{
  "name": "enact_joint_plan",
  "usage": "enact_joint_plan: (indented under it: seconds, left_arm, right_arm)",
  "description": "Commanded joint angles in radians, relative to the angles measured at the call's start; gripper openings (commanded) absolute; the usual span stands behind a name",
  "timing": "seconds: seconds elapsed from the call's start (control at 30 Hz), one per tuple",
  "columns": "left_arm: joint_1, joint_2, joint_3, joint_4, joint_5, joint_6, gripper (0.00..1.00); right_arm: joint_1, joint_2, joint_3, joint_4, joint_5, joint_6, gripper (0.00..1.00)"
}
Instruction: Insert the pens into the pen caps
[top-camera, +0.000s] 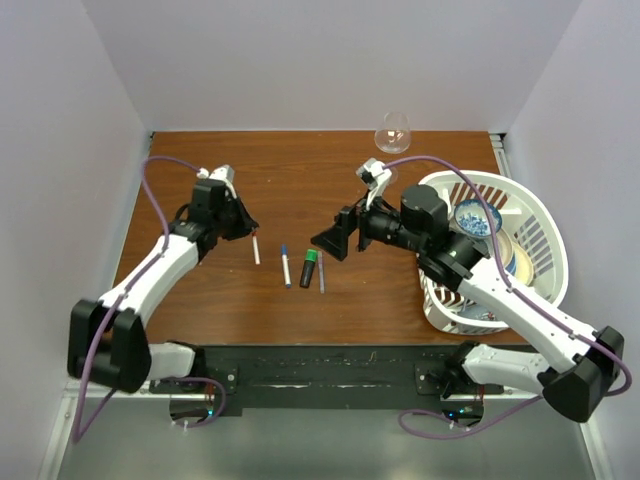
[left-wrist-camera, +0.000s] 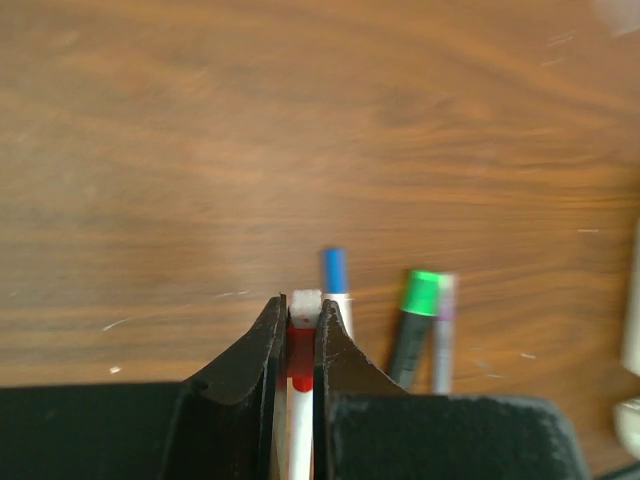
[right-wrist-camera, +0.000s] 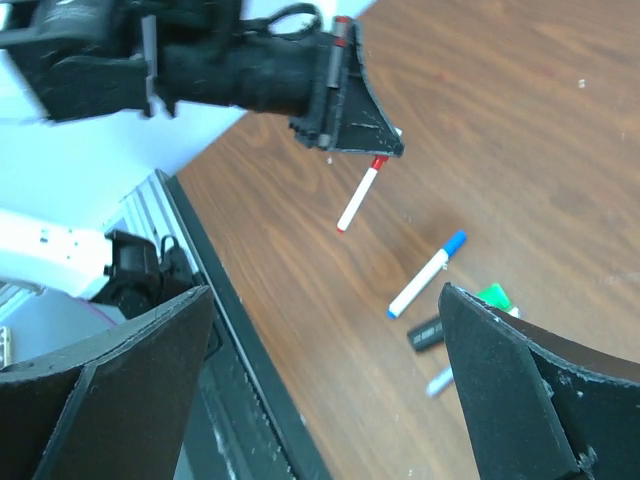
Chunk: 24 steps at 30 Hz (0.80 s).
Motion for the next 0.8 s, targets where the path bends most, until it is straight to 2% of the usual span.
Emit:
enact_joint_plan:
  seconds: [0.0,0.2,0.3,0.4,0.53,0.6,0.67,0.7,0.77]
  left_arm:
    - [0.010,0.107,0.049,-0.056,-0.091,0.056,0.00]
    - [0.010,0.231,0.053,-0.005,-0.091,0.034,0.00]
    - [0.010,0.285,0.052,0.006,-0.116,0.023,0.09]
    - [0.009,0.313,0.064,-0.014,-0.123,0.019,0.20]
    - [0.010,0.288,0.088,-0.055,-0.135,0.032,0.44]
    - [0.010,0.258,0.111,-0.074,-0.120,0.045,0.48]
    - [0.010,0.183,0.130,-0.094,-0.100,0.065,0.54]
    - [0.010,0.149,0.131,-0.086,-0.033,0.074,0.56]
    - [0.009,0.034,0.119,-0.066,0.033,0.112,0.72]
  right_arm:
    - [0.002,-0.045,-0.013,-0.032,0.051,0.030,0.99]
    - [0.002,-0.067,-0.025,-0.064,0.074,0.018,0.99]
    - [0.000,-0.073,-0.033,-0.084,0.101,0.018,0.99]
    - [0.002,-0.084,-0.025,-0.122,0.134,0.021,0.99]
    - [0.002,-0.097,0.003,-0.177,0.168,0.019,0.99]
    - [0.002,-0.104,0.018,-0.242,0.192,0.019,0.99]
    - [0.002,-0.119,0.038,-0.279,0.230,0.030,0.99]
    - [0.000,-0.123,0.047,-0.308,0.247,0.042,0.99]
    - [0.002,-0.142,0.055,-0.329,0.301,0.059,0.99]
